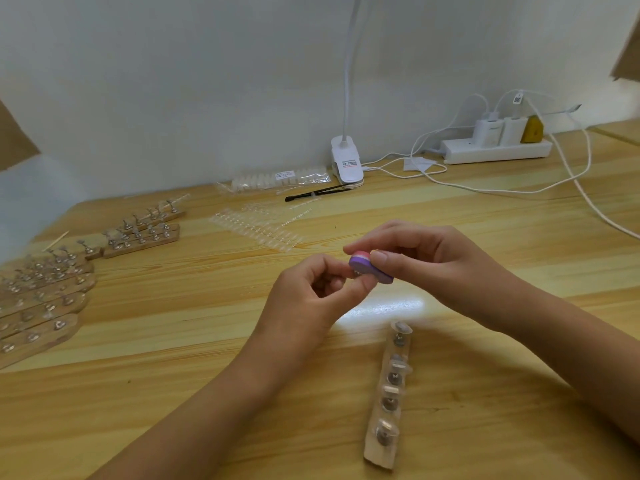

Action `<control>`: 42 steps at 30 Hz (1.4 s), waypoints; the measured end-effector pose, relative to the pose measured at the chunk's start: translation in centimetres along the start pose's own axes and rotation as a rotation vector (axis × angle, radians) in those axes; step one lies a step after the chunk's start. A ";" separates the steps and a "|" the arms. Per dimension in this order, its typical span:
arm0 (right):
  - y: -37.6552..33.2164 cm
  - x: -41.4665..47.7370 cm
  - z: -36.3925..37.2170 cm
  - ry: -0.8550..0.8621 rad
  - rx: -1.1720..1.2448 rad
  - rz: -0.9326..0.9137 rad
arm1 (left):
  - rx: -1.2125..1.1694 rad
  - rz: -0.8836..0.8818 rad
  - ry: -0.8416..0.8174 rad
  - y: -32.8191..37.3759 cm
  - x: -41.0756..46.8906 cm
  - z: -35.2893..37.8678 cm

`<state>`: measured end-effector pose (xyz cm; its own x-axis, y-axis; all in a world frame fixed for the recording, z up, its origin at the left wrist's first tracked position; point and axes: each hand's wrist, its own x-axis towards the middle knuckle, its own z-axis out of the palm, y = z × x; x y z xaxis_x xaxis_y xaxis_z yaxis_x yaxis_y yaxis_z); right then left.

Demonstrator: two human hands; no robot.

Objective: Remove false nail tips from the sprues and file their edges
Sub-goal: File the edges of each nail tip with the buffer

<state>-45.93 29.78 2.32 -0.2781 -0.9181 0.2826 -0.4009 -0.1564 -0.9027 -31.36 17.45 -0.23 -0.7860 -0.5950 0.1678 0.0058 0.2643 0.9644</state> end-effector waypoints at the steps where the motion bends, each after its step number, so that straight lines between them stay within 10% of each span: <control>1: 0.0 0.0 0.0 0.005 0.009 0.000 | -0.015 -0.016 -0.007 0.1 0.0 0.0; 42: 0.0 0.0 -0.1 -0.019 0.140 0.067 | -0.053 -0.172 -0.215 0.6 -0.1 -0.2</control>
<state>-46.06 29.79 2.34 -0.2829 -0.9346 0.2155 -0.2565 -0.1428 -0.9559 -31.15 17.51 0.37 -0.8913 -0.4515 -0.0408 -0.1109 0.1300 0.9853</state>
